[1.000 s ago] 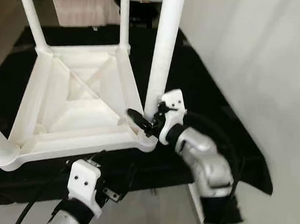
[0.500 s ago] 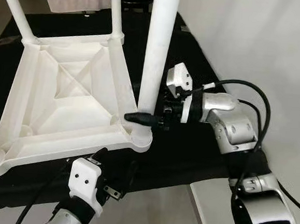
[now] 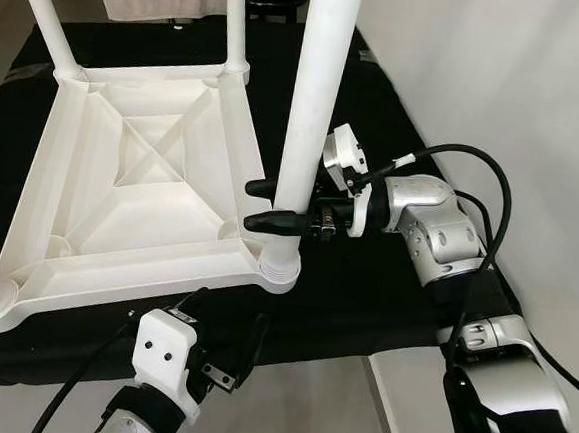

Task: Building children table

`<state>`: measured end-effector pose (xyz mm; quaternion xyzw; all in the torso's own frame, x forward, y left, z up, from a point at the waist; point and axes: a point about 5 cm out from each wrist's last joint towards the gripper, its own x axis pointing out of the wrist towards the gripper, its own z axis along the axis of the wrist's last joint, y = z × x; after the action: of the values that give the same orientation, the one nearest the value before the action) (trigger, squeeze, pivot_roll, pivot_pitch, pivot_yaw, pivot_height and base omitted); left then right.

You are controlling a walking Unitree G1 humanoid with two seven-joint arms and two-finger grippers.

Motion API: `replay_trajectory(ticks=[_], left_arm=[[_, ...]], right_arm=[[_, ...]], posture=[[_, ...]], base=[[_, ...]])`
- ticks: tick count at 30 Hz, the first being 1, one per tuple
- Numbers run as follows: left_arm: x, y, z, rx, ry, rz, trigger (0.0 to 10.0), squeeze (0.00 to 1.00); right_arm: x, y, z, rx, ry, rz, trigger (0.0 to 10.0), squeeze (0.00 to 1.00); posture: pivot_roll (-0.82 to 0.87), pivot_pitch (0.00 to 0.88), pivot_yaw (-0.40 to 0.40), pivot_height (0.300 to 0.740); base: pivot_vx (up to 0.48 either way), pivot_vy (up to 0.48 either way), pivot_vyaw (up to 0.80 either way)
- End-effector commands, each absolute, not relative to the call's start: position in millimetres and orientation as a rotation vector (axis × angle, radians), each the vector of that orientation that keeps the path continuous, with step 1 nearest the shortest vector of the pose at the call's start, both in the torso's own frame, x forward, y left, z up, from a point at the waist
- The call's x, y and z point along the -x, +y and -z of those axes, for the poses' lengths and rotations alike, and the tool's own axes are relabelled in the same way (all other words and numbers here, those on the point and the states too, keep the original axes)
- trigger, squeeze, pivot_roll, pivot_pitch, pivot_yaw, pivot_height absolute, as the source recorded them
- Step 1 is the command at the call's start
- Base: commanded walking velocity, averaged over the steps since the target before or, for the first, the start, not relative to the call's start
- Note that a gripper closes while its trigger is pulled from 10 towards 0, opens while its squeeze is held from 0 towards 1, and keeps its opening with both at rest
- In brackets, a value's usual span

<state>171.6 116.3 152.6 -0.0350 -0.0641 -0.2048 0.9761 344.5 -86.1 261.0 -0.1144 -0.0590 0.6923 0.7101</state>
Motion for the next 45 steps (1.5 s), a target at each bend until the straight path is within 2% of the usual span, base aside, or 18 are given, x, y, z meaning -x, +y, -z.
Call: replay_trajectory(ticks=[1,4,7,9,10,15,21,22,23,24,25,26,30,31,34,39,40,45], left_arm=[[-169.4,114.8,-151.7,0.086,-0.114,0.412,10.0,0.00],[-170.0,116.1,-151.7,0.086,-0.114,0.411,10.0,0.00],[-171.0,118.3,-151.7,0.084,-0.114,0.412,10.0,0.00],[-171.2,118.8,-151.7,0.084,-0.114,0.413,10.0,0.00],[-171.9,119.7,-151.7,0.083,-0.115,0.413,10.0,0.00],[-176.0,120.9,-150.2,0.078,-0.114,0.416,10.0,0.00],[-178.7,121.8,-147.1,0.082,-0.114,0.410,10.0,0.00],[-179.0,122.0,-146.8,0.082,-0.114,0.406,10.0,0.00],[-179.2,122.2,-146.6,0.081,-0.115,0.405,10.0,0.00],[-179.5,122.2,-146.1,0.082,-0.114,0.405,10.0,0.00],[-179.7,122.2,-145.9,0.082,-0.113,0.405,10.0,0.00],[-180.2,121.7,-145.4,0.085,-0.111,0.411,10.0,0.00],[-180.9,120.7,-144.6,0.089,-0.107,0.423,10.0,0.00],[-179.7,118.6,-142.7,0.091,-0.089,0.452,10.0,0.00],[-177.8,116.8,-141.3,0.086,-0.077,0.479,10.0,0.00],[-164.4,108.8,-144.1,0.045,-0.095,0.558,10.0,0.00],[-161.2,108.6,-143.1,0.074,-0.085,0.583,10.0,0.00],[-163.0,115.0,-138.2,0.110,-0.066,0.593,10.0,0.00]], right_arm=[[-343.4,-87.9,-257.4,0.246,-0.128,-1.514,0.0,0.00],[-344.0,-93.5,-253.2,0.221,-0.124,-1.387,0.0,0.00],[-342.9,-93.8,-236.9,0.127,-0.106,-0.943,0.0,0.00],[-342.3,-93.9,-234.0,0.109,-0.100,-0.859,0.0,0.00],[-332.9,-92.1,-215.6,0.116,-0.049,-0.678,0.0,0.00],[-304.7,-67.8,-176.1,0.115,0.005,-0.546,0.0,0.00],[-315.3,-55.2,-184.5,0.087,-0.008,-0.588,0.0,0.00],[-317.3,-55.8,-187.2,0.072,-0.017,-0.592,4.8,0.00],[-317.7,-55.9,-189.5,0.063,-0.021,-0.585,4.8,0.00],[-318.9,-55.2,-191.6,0.049,-0.029,-0.618,10.0,0.00],[-319.5,-54.6,-192.9,0.040,-0.034,-0.642,10.0,0.00],[-318.7,-52.9,-195.2,0.028,-0.044,-0.713,10.0,0.74],[-319.3,-55.4,-199.3,0.005,-0.068,-0.810,10.0,0.74],[-321.8,-60.6,-202.7,0.025,-0.078,-0.942,10.0,1.00],[-324.1,-66.2,-206.5,0.043,-0.087,-1.046,10.0,1.00],[-331.6,-80.9,-225.3,0.113,-0.095,-1.378,10.0,1.00],[-334.7,-84.8,-232.3,0.113,-0.076,-1.484,10.0,0.00],[-341.0,-88.8,-236.3,0.141,-0.054,-1.551,10.0,0.00]], posture=[[-0.06,0.222,-0.044,0.740],[-0.07,0.223,-0.041,0.740],[-0.07,0.226,-0.043,0.740],[-0.07,0.226,-0.043,0.740],[-0.09,0.223,-0.030,0.740],[-0.08,0.206,-0.015,0.740],[-0.08,0.177,-0.028,0.740],[-0.07,0.172,-0.026,0.740],[-0.07,0.172,-0.026,0.740],[-0.07,0.165,-0.023,0.740],[-0.07,0.165,-0.023,0.740],[-0.07,0.160,-0.024,0.740],[-0.07,0.156,-0.024,0.740],[-0.07,0.142,-0.028,0.740],[-0.07,0.137,-0.030,0.740],[-0.07,0.130,-0.037,0.740],[-0.05,0.121,-0.045,0.740],[-0.02,0.115,-0.051,0.740]], base=[[0.000,0.000,0.00],[0.000,0.000,0.00],[0.000,0.000,0.00],[0.000,0.000,0.00],[0.000,0.000,0.00],[0.000,0.000,0.00],[0.000,0.000,0.00],[0.000,0.000,0.00],[0.000,0.000,0.00],[0.000,0.000,0.00],[0.000,0.000,0.00],[0.000,0.000,0.00],[0.000,0.000,0.00],[0.000,0.000,0.00],[0.000,0.000,0.00],[0.000,0.000,0.00],[0.000,0.000,0.00],[0.000,0.000,0.00]])
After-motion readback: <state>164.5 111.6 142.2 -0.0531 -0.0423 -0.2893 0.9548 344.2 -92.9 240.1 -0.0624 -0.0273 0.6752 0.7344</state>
